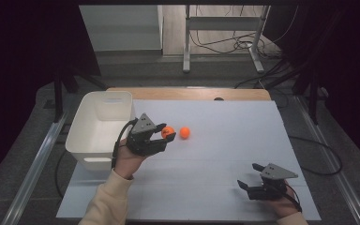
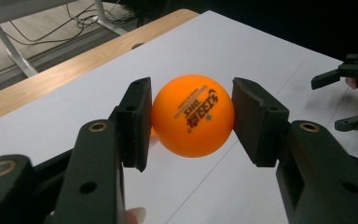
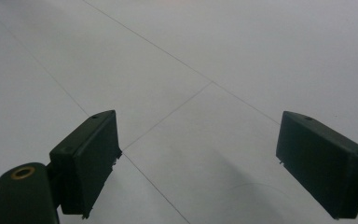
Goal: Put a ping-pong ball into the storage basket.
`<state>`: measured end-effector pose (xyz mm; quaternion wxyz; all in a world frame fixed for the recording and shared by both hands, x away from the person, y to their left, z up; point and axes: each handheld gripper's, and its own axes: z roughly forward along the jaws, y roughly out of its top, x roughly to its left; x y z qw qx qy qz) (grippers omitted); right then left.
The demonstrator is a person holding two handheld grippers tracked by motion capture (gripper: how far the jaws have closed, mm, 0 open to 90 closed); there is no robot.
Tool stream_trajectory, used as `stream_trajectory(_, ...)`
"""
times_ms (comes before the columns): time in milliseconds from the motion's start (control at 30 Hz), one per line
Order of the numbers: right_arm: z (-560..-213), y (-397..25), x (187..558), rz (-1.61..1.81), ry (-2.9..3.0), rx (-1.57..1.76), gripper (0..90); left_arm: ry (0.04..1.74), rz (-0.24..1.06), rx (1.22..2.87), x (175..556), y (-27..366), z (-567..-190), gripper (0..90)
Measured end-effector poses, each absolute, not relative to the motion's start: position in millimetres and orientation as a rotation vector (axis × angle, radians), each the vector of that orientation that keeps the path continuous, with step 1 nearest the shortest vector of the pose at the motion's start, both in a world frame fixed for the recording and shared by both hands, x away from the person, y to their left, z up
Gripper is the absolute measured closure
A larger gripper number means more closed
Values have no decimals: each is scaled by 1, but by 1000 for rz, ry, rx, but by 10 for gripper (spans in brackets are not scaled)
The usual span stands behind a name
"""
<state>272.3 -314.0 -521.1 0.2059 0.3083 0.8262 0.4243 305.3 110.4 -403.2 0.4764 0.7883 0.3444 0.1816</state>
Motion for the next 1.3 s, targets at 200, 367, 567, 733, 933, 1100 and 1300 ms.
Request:
stream_trajectory(200, -521, -314, 272, 1182, 2302, 859, 134, 858, 455, 1909, 306, 117, -401, 499)
stream_trajectory(367, -521, -314, 272, 1182, 2302, 860, 134, 869, 466, 1893, 306, 122, -399, 499)
stream_trajectory(567, -521, -314, 272, 1182, 2303, 860, 134, 877, 478, 1891, 306, 128, -398, 499)
stream_trajectory(733, -521, -314, 272, 1181, 2303, 860, 135, 884, 483, 1882, 306, 129, -397, 499)
stream_trajectory(933, -521, -314, 272, 1181, 2302, 859, 134, 885, 480, 1899, 307, 126, -401, 500)
stream_trajectory(1100, -521, -314, 272, 1181, 2303, 858, 134, 895, 494, 1889, 307, 129, -399, 501)
stream_trajectory(1300, -521, -314, 272, 1179, 2302, 860, 135, 929, 513, 1865, 307, 139, -395, 502)
